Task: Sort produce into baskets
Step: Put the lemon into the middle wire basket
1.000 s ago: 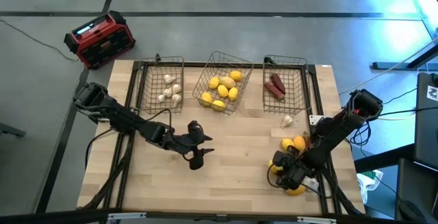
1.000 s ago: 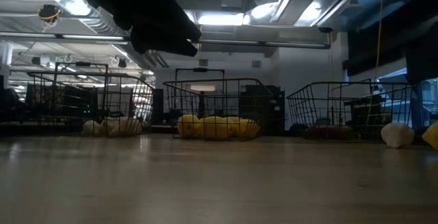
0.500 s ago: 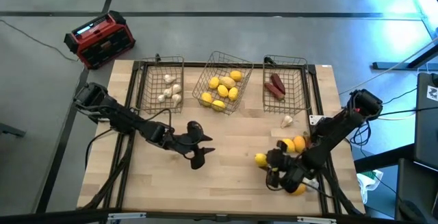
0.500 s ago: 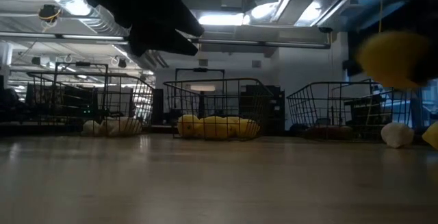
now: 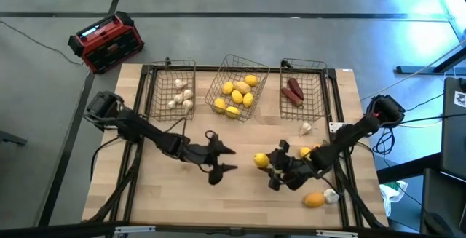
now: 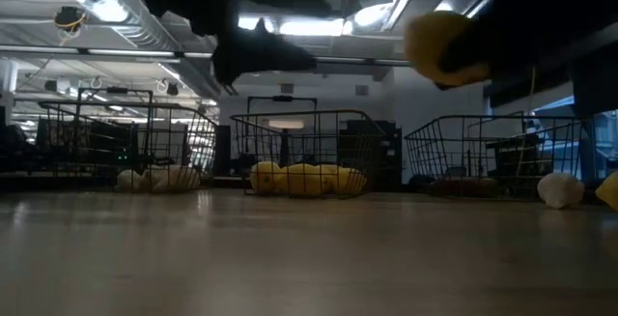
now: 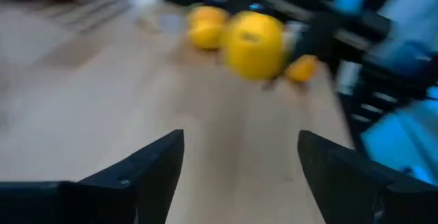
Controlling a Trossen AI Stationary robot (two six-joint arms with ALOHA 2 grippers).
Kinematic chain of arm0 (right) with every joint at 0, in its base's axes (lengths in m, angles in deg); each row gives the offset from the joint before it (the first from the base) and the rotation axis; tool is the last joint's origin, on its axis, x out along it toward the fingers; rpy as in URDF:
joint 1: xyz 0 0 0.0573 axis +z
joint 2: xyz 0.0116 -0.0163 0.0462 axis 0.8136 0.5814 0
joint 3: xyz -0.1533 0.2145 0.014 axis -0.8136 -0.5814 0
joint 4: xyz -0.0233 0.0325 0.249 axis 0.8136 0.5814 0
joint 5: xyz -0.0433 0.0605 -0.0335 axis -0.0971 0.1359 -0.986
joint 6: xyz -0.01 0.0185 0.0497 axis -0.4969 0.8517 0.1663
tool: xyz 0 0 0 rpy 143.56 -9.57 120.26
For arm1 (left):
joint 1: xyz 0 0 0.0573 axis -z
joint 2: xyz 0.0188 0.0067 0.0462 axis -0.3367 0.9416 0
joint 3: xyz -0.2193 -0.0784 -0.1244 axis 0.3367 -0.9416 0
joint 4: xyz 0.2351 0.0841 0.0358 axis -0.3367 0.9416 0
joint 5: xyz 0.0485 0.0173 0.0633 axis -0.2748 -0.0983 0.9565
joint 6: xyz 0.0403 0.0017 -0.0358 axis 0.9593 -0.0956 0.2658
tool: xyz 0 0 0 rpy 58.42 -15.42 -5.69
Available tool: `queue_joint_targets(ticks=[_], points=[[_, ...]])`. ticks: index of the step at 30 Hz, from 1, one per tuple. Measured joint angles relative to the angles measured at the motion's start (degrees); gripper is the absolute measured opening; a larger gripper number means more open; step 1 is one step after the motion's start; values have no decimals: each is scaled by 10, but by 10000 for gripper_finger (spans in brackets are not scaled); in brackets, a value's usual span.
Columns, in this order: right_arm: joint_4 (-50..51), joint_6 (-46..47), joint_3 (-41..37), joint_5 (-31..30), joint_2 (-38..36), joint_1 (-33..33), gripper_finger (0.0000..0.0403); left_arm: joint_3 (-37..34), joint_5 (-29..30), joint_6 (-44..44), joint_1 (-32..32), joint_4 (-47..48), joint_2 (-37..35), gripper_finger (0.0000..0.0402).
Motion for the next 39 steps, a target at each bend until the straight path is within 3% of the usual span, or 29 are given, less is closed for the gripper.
queue_joint_targets(ticks=[8,16,31,39], points=[[-144,-81,0,0,31,-11,190,0,-25,44,5,-171,66,285],[-234,-132,0,-3,49,-27,190,0,-29,47,5,-248,86,285],[-307,-180,0,26,50,-48,191,37,-42,91,-4,-250,86,283],[-337,-209,0,41,50,-49,191,44,-45,99,-7,-250,86,230]])
